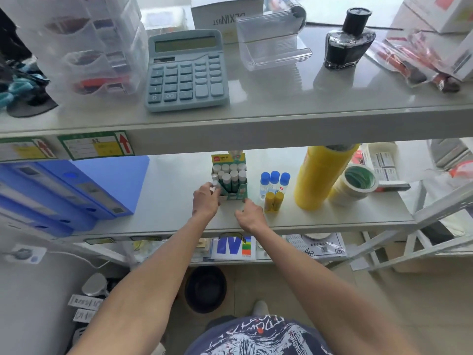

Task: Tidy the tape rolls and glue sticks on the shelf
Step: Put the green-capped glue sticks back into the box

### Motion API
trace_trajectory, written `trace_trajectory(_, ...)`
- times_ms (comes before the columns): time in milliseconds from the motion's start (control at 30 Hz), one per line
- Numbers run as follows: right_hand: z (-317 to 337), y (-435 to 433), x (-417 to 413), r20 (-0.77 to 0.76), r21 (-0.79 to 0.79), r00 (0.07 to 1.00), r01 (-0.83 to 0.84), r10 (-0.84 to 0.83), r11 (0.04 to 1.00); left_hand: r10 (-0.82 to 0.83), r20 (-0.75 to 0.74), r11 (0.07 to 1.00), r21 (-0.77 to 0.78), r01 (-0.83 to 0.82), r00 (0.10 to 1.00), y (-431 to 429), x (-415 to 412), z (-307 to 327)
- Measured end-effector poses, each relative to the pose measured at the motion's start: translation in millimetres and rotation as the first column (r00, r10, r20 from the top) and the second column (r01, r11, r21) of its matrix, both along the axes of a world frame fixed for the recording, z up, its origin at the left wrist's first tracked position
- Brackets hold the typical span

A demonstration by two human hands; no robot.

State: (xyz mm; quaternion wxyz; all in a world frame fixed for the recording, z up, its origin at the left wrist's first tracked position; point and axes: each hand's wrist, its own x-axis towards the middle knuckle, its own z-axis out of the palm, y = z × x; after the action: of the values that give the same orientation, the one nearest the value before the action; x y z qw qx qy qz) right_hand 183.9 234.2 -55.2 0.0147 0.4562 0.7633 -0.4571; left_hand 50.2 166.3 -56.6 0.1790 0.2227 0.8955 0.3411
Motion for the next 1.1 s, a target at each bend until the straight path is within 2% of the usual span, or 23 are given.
trace_trajectory(100, 0.5, -6.0, 5.7, -0.007, -0.032, 1.0, -0.005, 0.005, 0.999, 0.011, -0.043, 0.999, 0.052, -0.008, 0.999, 10.7, -0.7, 12.3)
trace_trajectory(267, -1.4, -4.5, 14.5, -0.007, -0.03, 0.999, -0.036, 0.036, 0.999, 0.052, -0.256, 0.998, 0.042, -0.043, 0.965, 17.1, -2.6, 24.8)
trace_trajectory(500, -4.3, 1.8, 14.7, 0.005, -0.034, 0.999, -0.051, 0.051, 0.998, -0.063, -0.425, 0.994, -0.103, 0.02, 0.903, 19.0, 11.2, 32.1)
trace_trajectory(633, -9.1, 4.2, 13.4, 0.018, -0.033, 0.998, -0.053, 0.054, 0.998, -0.082, -0.42, 0.993, -0.114, 0.038, 0.904, 17.3, 9.7, 31.7)
trace_trajectory(867, -15.1, 7.8, 9.4, 0.025, -0.036, 0.998, -0.054, 0.055, 0.998, -0.025, -0.422, 0.999, 0.018, 0.036, 0.906, 5.7, 5.5, 27.6)
trace_trajectory(1100, -17.4, 8.0, 6.9, 0.028, -0.043, 0.999, -0.044, 0.045, 0.998, -0.066, -0.404, 0.99, 0.091, 0.111, 0.912, -5.0, -2.4, 21.9)
